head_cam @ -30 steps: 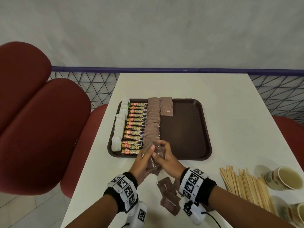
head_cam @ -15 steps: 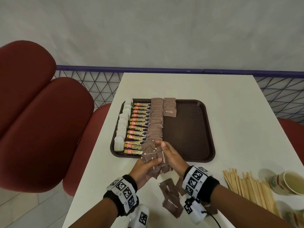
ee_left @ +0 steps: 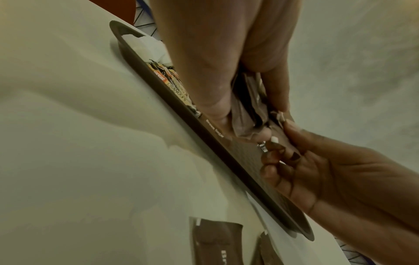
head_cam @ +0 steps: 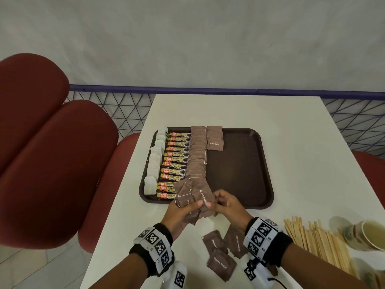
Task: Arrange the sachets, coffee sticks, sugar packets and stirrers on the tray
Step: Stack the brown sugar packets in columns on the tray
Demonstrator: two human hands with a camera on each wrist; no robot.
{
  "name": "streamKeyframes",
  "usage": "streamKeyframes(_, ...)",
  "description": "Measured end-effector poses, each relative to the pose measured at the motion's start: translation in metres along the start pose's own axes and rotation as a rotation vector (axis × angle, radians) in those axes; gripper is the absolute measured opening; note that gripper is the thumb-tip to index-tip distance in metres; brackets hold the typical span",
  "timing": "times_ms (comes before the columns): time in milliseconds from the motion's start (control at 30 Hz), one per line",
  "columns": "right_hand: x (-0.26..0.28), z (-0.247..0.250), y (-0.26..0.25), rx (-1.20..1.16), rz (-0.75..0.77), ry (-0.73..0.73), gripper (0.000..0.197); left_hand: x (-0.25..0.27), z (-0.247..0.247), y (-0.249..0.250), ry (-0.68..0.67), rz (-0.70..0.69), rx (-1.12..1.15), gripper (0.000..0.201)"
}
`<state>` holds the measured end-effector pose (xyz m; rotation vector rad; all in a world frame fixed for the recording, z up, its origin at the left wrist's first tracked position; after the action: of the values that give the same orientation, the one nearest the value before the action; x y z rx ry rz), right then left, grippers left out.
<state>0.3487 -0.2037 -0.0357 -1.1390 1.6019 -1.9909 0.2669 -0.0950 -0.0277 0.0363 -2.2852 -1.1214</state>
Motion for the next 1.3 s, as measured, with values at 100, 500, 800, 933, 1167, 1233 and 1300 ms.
streamKeyframes(100,-0.003,0.006,-0.004,0.015,0.007,0.032,0.010,-0.003,0.000,0.002,0.001,-0.009,0.009,0.038)
streamKeyframes(500,-0.033,0.055,-0.034,0.128,0.058,0.327,0.015,-0.019,0.018,0.011,0.145,-0.030,-0.030,0.034)
streamKeyframes(800,-0.104,0.130,-0.057,0.328,-0.066,0.648,0.006,-0.022,0.042,0.024,0.183,-0.080,-0.021,0.030)
streamKeyframes(933,-0.129,0.133,-0.050,0.189,-0.122,0.669,0.014,-0.022,0.050,0.026,0.197,-0.086,-0.007,0.035)
streamKeyframes(1167,-0.143,0.119,-0.041,0.209,-0.175,0.724,0.014,-0.021,0.062,0.024,0.213,-0.085,-0.009,0.033)
streamKeyframes(1233,-0.146,0.114,-0.040,0.247,-0.186,0.722,0.014,-0.020,0.064,0.025,0.222,-0.086,-0.010,0.034)
streamKeyframes(1300,-0.150,0.110,-0.039,0.298,-0.191,0.725,0.015,-0.020,0.065,0.027,0.225,-0.087,-0.011,0.034)
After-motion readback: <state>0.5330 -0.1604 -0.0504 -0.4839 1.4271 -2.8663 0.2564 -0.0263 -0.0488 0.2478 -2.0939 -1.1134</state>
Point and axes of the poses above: each hand's wrist, its own x-axis away from the middle knuckle, its own z-axis out of the back of the hand, y = z × x, the point moved 7 cm from there along -x, towards the middle knuckle, and after that the axes turned 7 degrees about x, right-handed, at the moved point
